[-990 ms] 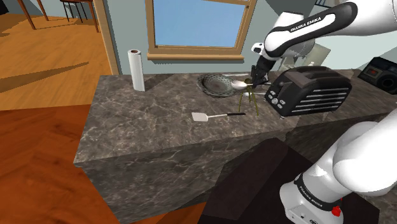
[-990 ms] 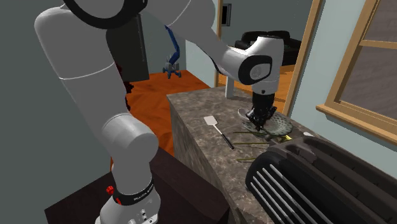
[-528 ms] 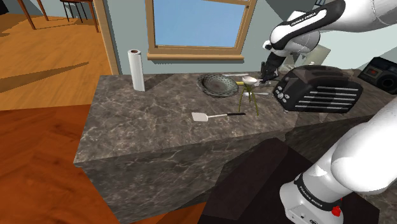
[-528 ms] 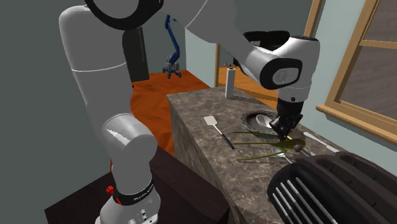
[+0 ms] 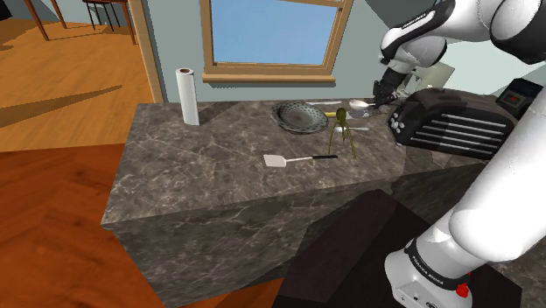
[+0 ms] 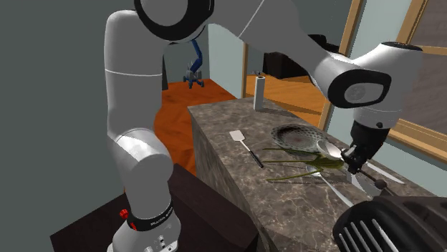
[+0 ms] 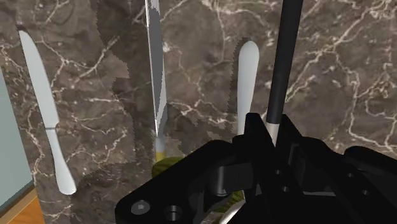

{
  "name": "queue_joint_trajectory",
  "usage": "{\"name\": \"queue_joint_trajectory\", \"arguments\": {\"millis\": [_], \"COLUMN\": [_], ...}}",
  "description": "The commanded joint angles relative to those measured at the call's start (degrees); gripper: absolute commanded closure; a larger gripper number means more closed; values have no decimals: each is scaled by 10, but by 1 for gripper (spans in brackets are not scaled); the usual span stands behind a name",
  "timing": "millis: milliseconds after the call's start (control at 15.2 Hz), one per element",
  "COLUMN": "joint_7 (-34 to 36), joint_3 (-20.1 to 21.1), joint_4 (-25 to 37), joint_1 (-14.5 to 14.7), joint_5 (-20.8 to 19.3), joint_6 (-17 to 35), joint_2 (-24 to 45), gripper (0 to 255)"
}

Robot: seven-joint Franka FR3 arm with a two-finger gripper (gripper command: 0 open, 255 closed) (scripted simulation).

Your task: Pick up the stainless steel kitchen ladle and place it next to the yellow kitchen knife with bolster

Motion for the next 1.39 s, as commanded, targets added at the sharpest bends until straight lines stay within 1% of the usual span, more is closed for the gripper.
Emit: {"name": "queue_joint_trajectory", "arguments": {"millis": [0, 396, 726, 858, 990, 1056, 1320], "joint_7": [-36, -116, -155, -163, -165, -161, -167], "joint_3": [-3, 6, 23, 32, 42, 51, 54], "joint_4": [39, 185, 340, 417, 509, 599, 572], "joint_1": [-24, -114, -203, -242, -286, -325, -319], "joint_5": [27, 95, 136, 150, 162, 171, 173], "joint_6": [-15, -77, -143, -175, -213, -249, -221], "joint_2": [35, 148, 250, 295, 348, 396, 399], "gripper": [255, 255, 255, 255, 255, 255, 255]}}
